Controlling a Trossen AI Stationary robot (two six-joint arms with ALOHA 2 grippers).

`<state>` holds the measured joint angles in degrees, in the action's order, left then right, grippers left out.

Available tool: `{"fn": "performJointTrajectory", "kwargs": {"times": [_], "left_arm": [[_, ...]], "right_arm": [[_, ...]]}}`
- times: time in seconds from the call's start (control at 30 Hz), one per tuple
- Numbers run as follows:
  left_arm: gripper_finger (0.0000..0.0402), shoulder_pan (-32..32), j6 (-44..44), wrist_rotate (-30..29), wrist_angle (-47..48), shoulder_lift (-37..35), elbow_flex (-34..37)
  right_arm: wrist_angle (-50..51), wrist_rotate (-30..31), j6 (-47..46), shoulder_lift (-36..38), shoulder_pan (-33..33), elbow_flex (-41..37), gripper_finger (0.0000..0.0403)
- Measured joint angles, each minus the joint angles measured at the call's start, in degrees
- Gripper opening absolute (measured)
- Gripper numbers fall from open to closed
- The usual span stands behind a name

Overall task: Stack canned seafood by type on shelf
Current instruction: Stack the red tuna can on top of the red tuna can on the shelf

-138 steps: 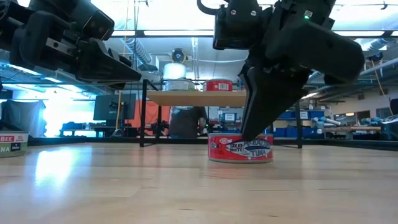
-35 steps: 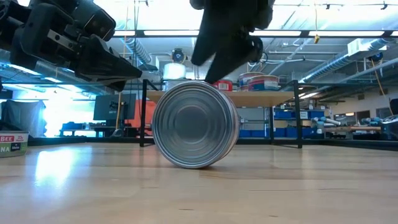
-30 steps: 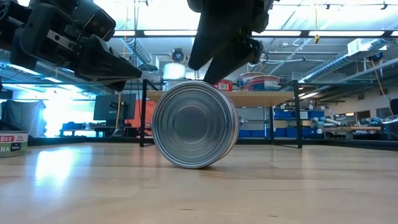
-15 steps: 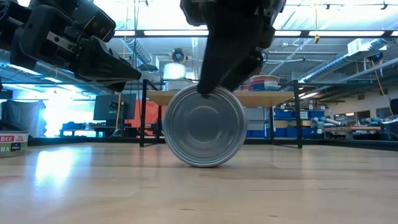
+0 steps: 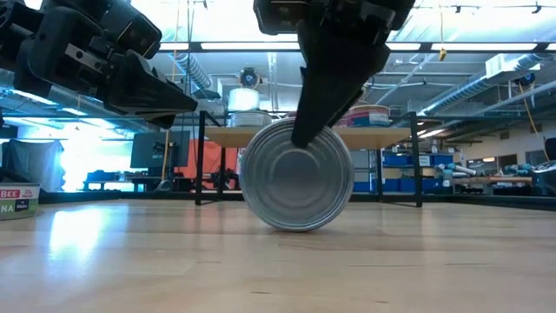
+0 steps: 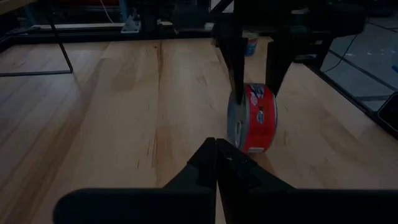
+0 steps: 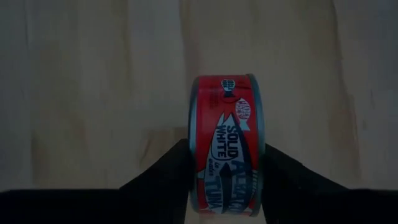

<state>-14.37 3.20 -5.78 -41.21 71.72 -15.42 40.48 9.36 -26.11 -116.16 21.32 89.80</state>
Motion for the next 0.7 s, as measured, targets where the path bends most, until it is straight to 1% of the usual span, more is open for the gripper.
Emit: {"fn": "performJointTrajectory", "kwargs": {"times": [0.07, 0.13, 0.17, 0.23, 0.37, 0.47, 0.5, 0.6, 0.7], "left_arm": [[0.0010, 0.0, 0.0, 0.0, 0.0, 0.0, 0.0], [0.0010, 0.0, 0.0, 0.0, 0.1, 0.0, 0.0], [0.0010, 0.0, 0.0, 0.0, 0.0, 0.0, 0.0], [0.0010, 0.0, 0.0, 0.0, 0.0, 0.0, 0.0], [0.0010, 0.0, 0.0, 0.0, 0.0, 0.0, 0.0], [0.0010, 0.0, 0.0, 0.0, 0.1, 0.0, 0.0], [0.0010, 0.0, 0.0, 0.0, 0.1, 0.0, 0.0], [0.0010, 0.0, 0.0, 0.0, 0.1, 0.0, 0.0], [0.0010, 0.0, 0.0, 0.0, 0.4, 0.0, 0.0]], "right_arm": [[2.9, 1.4, 1.8, -0.1, 0.0, 1.9, 0.0150], [7.0, 5.1, 4.0, -0.1, 0.0, 5.4, 0.0150], [10.0, 8.0, 5.2, -0.1, 0.0, 7.5, 0.0150], [16.6, 15.0, 8.0, -0.1, 0.0, 11.7, 0.0150], [26.8, 32.6, 15.0, -0.1, -0.9, 18.5, 0.0150], [30.2, 45.0, 22.1, 0.1, -2.9, 21.3, 0.0150], [30.4, 47.7, 24.8, 0.1, -3.9, 21.7, 0.0150], [30.0, 52.2, 32.4, 0.1, -7.5, 21.9, 0.0150], [29.9, 53.7, 37.0, 0.1, -12.1, 21.7, 0.0150]]}}
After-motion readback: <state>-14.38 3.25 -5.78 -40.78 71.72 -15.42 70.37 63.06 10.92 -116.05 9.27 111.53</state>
